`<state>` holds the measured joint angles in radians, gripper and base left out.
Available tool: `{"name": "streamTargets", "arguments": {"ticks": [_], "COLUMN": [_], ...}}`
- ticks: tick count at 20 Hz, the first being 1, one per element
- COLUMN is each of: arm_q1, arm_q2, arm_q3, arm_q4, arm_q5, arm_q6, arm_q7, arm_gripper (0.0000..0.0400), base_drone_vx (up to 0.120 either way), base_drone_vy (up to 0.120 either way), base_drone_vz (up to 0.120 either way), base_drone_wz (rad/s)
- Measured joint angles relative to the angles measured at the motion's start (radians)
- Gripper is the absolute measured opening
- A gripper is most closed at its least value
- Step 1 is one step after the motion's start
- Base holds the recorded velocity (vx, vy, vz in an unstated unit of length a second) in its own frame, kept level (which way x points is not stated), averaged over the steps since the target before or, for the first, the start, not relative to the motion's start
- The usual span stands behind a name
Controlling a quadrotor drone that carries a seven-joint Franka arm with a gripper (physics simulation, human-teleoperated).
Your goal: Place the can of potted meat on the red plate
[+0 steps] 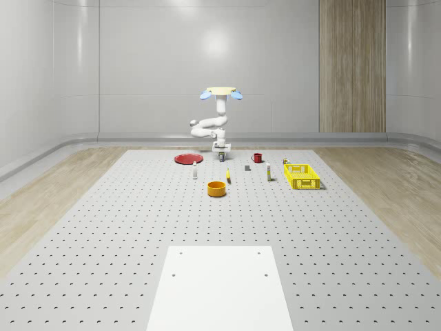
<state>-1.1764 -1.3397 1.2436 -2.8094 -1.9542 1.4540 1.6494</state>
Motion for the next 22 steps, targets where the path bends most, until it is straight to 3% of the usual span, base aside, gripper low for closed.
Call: {"name": "streamTargets", "arguments": {"ticks": [5,14,22], "arm_q1": [-0.007,-0.019,-0.025], "arm_q2": [-0.005,-0.028,-0.054], "arm_q3": [0.065,0.121,0.133], "arm_q4": [-0.013,-0.019,-0.019], "arm_q5": [0.063,0.123,0.142], "arm_q6": [-0.02,-0.017,0.005], "arm_q7": [0.002,0.047,0.055], "arm_gripper": [0.0283,0.0283,0.0283], "base_drone_vx": [0.0,0.0,0.0], "base_drone_vy": [0.0,-0.12,-0.12], "base_drone_vz": [0.064,0.12,0.005], "base_drone_wz": [0.0,0.0,0.0]}}
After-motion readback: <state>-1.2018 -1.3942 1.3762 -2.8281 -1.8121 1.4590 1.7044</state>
